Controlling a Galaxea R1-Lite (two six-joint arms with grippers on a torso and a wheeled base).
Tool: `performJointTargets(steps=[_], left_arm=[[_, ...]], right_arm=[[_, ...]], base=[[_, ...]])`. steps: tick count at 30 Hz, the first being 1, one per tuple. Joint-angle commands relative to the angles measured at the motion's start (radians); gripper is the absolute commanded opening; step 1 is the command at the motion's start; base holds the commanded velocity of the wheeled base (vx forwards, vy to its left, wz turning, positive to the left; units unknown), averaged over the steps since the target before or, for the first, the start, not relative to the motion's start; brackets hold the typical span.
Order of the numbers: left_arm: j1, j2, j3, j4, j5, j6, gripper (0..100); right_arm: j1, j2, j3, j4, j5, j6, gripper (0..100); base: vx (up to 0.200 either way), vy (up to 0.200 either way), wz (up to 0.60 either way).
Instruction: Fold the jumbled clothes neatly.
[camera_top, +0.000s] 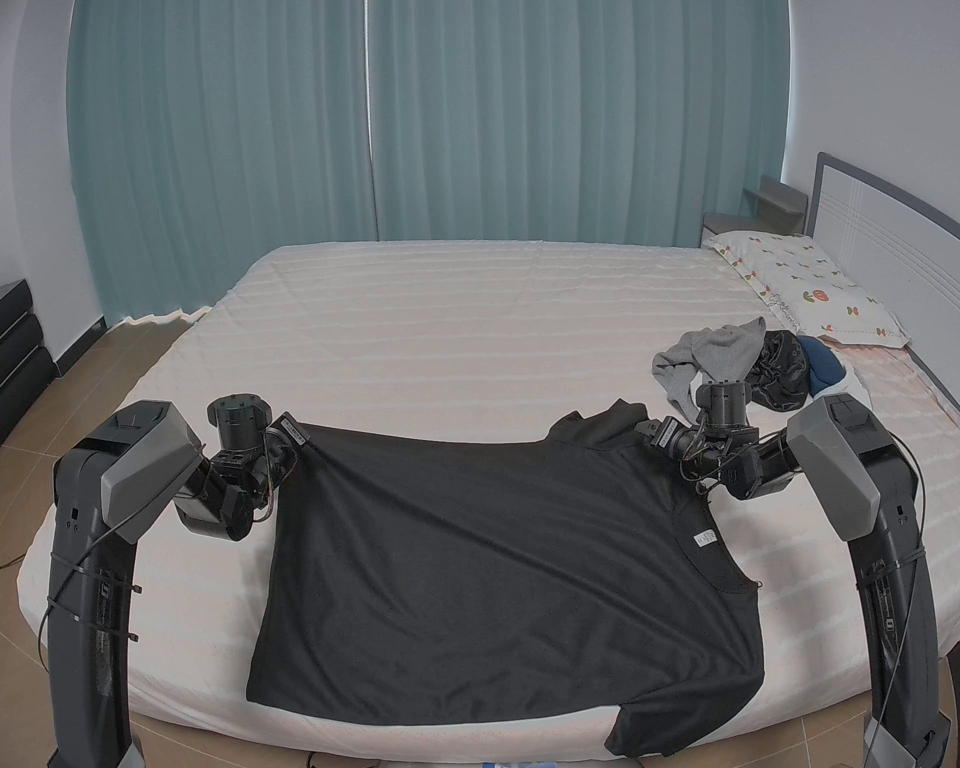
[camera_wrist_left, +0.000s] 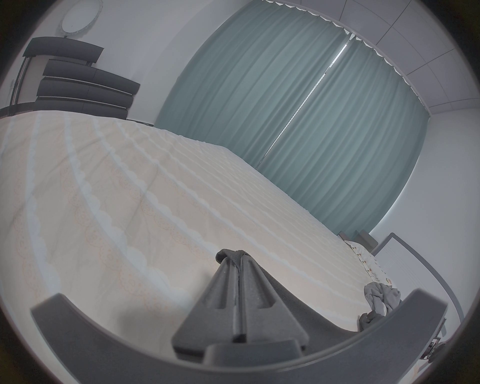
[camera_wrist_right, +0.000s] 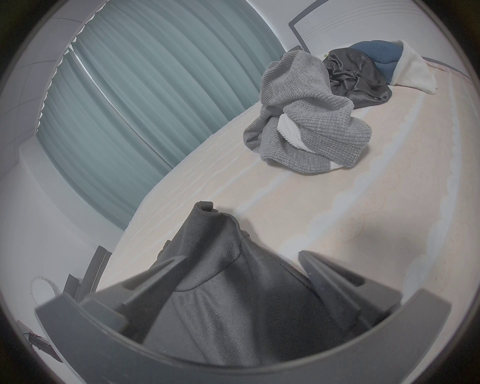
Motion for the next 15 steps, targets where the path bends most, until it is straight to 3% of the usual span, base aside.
performJointTargets(steps=[1, 15], left_arm=[[0.001, 0.000, 0.000, -0.001, 0.001, 0.000, 0], [0.001, 0.001, -0.012, -0.005, -0.001, 0.001, 0]], right_arm=[[-0.001, 0.004, -0.003, -0.007, -0.001, 0.000, 0], [-0.033, -0.005, -0.070, -0.011, -0.048, 0.008, 0]], base=[[0.000, 0.000, 0.00], [0.000, 0.000, 0.00]])
